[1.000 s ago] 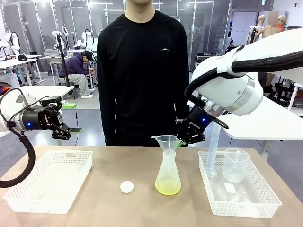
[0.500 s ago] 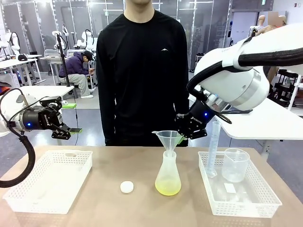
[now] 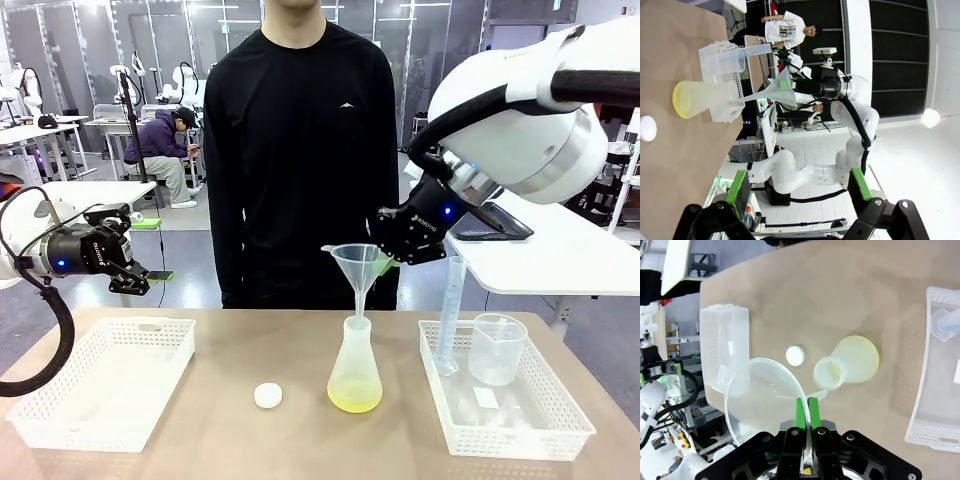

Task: Prepare the solutions needed for the experiment.
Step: Once the solution is in the Big flask , pick up the Plastic Funnel and place it back into the right Organizing basket.

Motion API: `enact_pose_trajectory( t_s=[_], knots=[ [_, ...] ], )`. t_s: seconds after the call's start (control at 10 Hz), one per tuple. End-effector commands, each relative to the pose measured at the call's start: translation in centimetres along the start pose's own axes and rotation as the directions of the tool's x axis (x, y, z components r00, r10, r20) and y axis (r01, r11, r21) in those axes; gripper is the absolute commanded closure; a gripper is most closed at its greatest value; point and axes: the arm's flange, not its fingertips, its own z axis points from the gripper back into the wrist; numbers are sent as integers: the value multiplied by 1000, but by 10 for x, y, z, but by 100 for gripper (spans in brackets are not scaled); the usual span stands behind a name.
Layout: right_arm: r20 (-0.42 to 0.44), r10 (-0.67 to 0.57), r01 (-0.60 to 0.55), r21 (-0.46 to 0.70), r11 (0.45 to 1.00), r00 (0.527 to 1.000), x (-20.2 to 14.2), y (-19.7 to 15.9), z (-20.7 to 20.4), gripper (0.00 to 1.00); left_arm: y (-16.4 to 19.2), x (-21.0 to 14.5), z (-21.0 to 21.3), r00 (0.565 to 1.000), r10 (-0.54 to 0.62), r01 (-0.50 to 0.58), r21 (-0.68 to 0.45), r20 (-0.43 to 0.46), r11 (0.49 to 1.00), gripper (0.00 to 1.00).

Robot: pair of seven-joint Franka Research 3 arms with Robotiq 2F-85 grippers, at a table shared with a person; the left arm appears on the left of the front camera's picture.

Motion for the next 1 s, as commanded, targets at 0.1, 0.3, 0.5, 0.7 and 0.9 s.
enact_pose_trajectory(
  t_s=[0.1, 0.3, 0.5, 0.7, 0.9],
  knots=[
    [93, 57, -61, 51, 997, 994, -5, -2, 13, 100, -1, 0, 0, 1000, -2, 2, -1, 0, 1000, 0],
    [103, 81, -88, 67, 994, 991, -6, 1, 26, 100, -1, 0, 0, 1000, -2, 2, -1, 0, 1000, 0],
    [124, 94, -104, 70, 992, 988, -7, -4, 39, 100, -1, 0, 0, 1000, -2, 2, -1, 0, 1000, 0],
    [148, 110, -117, 39, 992, 983, -16, -23, 57, 100, -1, 0, 0, 1000, -2, 2, -1, 0, 1000, 0],
    [166, 97, -99, 3, 995, 981, -30, -56, 83, 100, -1, 0, 0, 1000, -2, 2, -1, 0, 1000, 0]
  ],
)
